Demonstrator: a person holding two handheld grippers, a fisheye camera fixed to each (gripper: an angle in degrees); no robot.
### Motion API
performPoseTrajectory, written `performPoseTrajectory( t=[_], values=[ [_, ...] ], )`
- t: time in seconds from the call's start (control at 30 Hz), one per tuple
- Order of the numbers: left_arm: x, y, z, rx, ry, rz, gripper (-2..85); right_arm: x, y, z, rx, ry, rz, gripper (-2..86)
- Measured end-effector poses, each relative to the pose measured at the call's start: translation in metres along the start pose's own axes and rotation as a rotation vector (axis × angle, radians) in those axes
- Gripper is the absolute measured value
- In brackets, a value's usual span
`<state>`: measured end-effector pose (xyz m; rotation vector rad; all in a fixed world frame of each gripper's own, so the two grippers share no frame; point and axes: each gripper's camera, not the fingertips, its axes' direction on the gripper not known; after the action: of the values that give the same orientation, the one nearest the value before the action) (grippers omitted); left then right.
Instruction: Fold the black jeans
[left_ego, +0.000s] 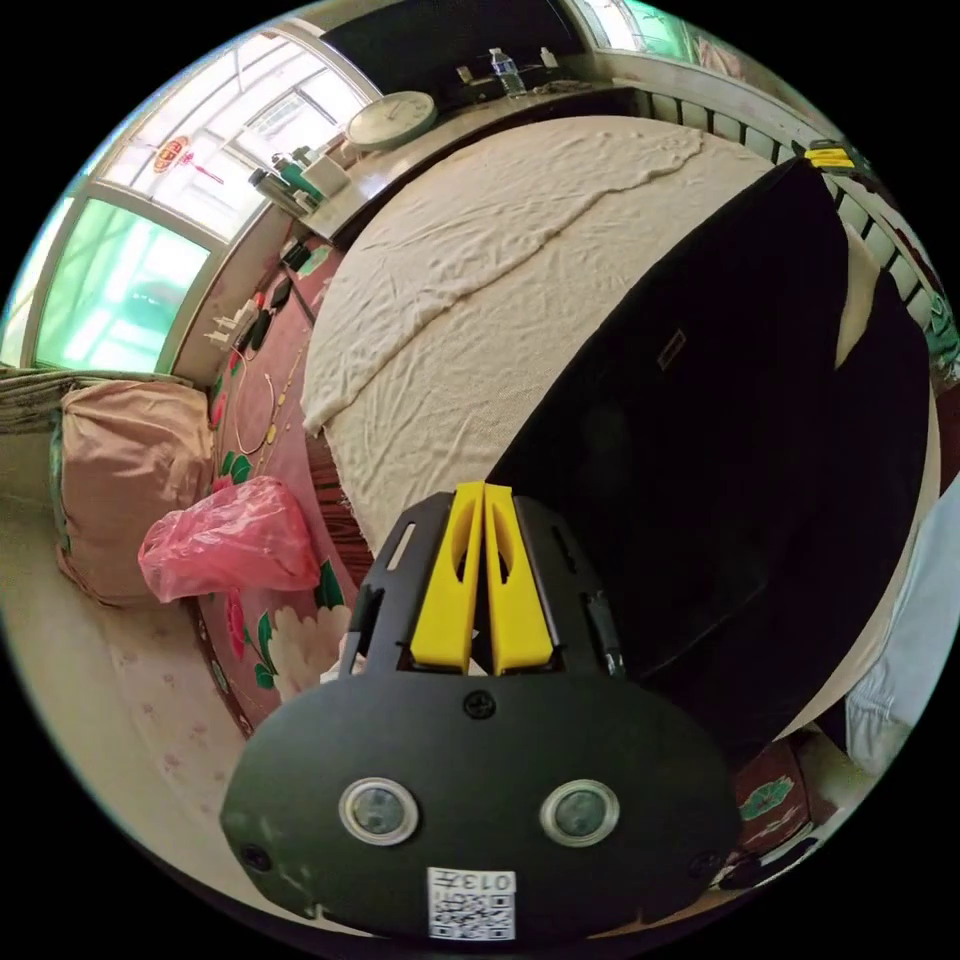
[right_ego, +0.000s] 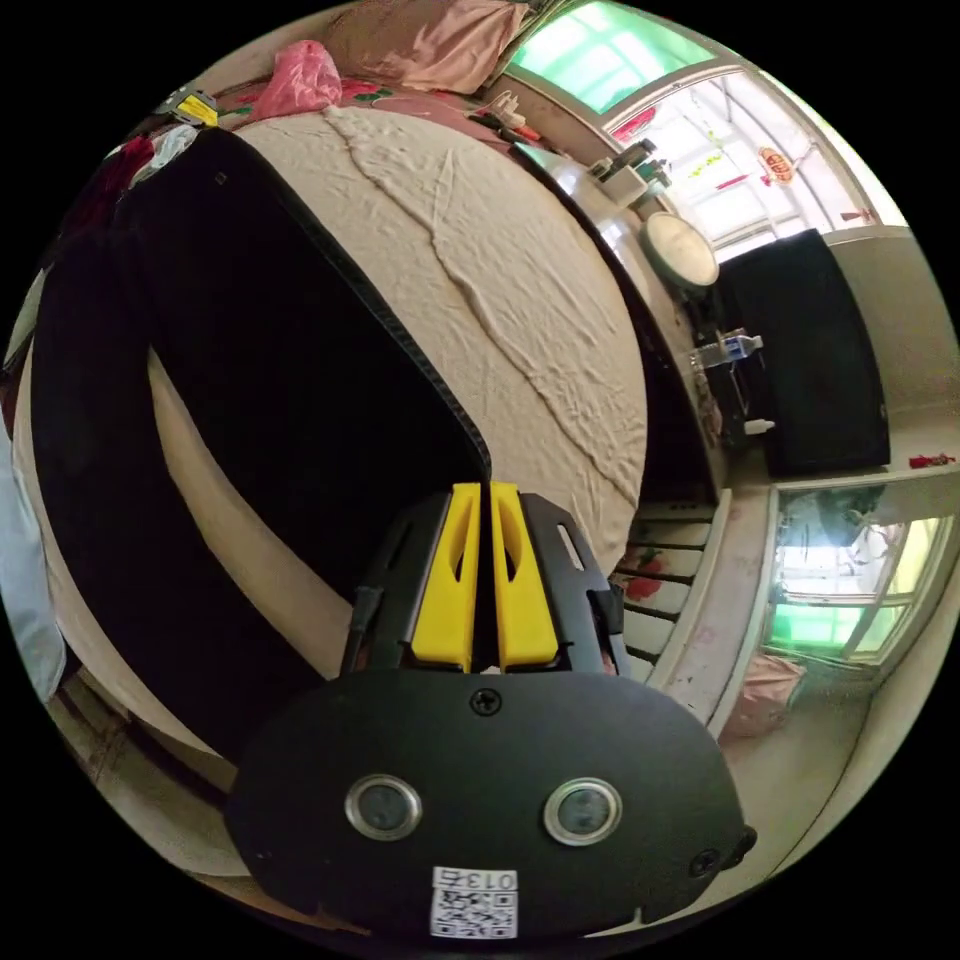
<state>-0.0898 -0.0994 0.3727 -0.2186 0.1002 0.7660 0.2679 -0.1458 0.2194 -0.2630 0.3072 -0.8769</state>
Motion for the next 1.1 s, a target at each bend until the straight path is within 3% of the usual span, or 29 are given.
performPoseTrajectory(
  t=[0.17,0.27,0.4,0.47,0.57,0.73,0.87,1.03,1.1],
  values=[
    [0.013,0.080,-0.091,0.152,-0.069,-0.138,-0.6,-0.062,0.053,-0.082,0.064,0.189,0.108,1.1],
    [0.041,0.127,-0.117,0.142,-0.055,-0.147,-0.5,-0.120,0.082,-0.114,0.062,0.251,0.138,1.1],
    [0.053,0.157,-0.099,0.067,-0.224,-0.247,0.3,-0.192,0.108,-0.130,0.031,0.310,0.214,1.1],
    [0.044,0.147,-0.078,0.026,-0.206,-0.256,1.2,-0.204,0.114,-0.128,0.007,0.274,0.262,1.1],
    [0.037,0.114,-0.044,-0.048,-0.272,-0.116,5.3,-0.215,0.121,-0.129,-0.010,0.258,0.262,1.2],
    [0.029,0.058,-0.021,-0.054,-0.219,0.108,10.9,-0.223,0.126,-0.144,-0.015,0.254,0.247,1.3],
    [0.039,0.022,0.007,-0.156,-0.165,0.324,13.2,-0.226,0.129,-0.149,-0.026,0.248,0.240,1.4],
    [0.051,0.004,0.042,-0.252,-0.046,0.415,10.9,-0.233,0.132,-0.154,-0.058,0.247,0.219,1.7],
    [0.060,0.003,0.050,-0.314,0.041,0.456,5.1,-0.233,0.132,-0.155,-0.063,0.241,0.226,1.8]
  ],
)
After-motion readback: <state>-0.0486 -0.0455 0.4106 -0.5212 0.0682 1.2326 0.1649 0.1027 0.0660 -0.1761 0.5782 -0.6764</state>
